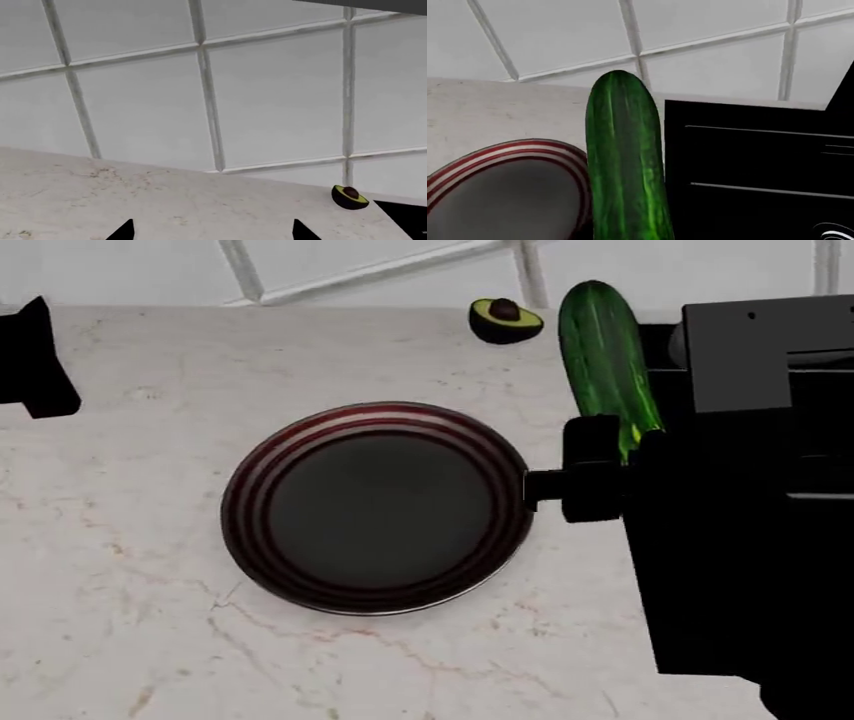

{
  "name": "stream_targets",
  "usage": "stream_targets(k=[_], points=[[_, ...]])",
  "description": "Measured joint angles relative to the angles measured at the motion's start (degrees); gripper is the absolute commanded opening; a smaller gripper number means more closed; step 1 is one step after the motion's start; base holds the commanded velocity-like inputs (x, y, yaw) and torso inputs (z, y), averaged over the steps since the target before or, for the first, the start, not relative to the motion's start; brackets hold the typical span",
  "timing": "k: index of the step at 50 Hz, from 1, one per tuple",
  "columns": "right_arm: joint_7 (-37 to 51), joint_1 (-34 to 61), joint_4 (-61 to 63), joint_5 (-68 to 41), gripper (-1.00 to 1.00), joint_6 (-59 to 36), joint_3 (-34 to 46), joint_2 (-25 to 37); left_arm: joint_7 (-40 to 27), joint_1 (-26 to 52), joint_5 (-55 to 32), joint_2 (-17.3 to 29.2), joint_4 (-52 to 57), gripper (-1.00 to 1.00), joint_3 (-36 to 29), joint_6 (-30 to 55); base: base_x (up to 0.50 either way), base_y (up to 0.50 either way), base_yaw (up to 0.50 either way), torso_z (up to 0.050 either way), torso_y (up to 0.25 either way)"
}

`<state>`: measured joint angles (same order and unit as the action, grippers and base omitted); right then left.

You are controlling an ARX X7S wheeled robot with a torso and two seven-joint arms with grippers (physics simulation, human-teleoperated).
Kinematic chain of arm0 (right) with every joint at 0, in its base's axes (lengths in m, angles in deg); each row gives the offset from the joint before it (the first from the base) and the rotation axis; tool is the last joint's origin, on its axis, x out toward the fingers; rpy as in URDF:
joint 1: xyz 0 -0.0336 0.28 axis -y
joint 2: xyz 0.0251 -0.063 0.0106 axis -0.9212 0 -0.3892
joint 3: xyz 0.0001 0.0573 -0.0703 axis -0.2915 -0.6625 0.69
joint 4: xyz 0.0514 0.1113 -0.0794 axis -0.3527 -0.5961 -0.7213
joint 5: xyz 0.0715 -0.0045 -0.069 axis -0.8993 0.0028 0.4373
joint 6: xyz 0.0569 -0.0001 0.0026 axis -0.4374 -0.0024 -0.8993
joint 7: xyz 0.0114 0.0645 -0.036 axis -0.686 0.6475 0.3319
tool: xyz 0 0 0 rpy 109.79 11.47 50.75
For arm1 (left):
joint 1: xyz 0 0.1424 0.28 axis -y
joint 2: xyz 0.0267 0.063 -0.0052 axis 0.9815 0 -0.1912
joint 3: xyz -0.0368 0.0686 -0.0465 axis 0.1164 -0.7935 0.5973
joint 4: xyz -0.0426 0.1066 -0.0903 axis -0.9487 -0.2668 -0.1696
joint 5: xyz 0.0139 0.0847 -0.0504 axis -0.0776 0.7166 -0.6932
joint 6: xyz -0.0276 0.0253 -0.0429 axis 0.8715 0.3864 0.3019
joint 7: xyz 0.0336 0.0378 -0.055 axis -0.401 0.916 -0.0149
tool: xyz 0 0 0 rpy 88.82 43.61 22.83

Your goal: Pick the zucchini from the sink and place it on the plate located on the counter

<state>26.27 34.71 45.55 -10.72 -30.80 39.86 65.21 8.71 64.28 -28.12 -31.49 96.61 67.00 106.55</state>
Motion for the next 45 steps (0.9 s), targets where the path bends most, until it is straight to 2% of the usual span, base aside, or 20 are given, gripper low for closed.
stream_targets(k=[25, 36, 45], points=[[0.66, -0.27, -0.12, -0.95, -1.0, 0.73, 0.45, 0.17, -0.3, -0.5, -0.65, 0.44, 0.37, 1.0, 0.08, -0.14, 0.0, 0.5, 0.0, 0.0, 0.0], [1.1, -0.52, -0.09, -1.58, -1.0, 1.39, -0.03, 0.15, -0.51, -0.62, -0.74, 0.52, 0.45, 1.0, -0.08, -0.23, 0.0, 0.0, 0.0, 0.0, 0.001], [1.61, -0.53, -0.09, -1.78, -1.0, 1.32, -0.14, 0.2, -0.6, -0.68, -0.9, 0.58, 0.56, 1.0, -0.3, -0.38, 0.29, 0.0, 0.0, 0.0, 0.001]])
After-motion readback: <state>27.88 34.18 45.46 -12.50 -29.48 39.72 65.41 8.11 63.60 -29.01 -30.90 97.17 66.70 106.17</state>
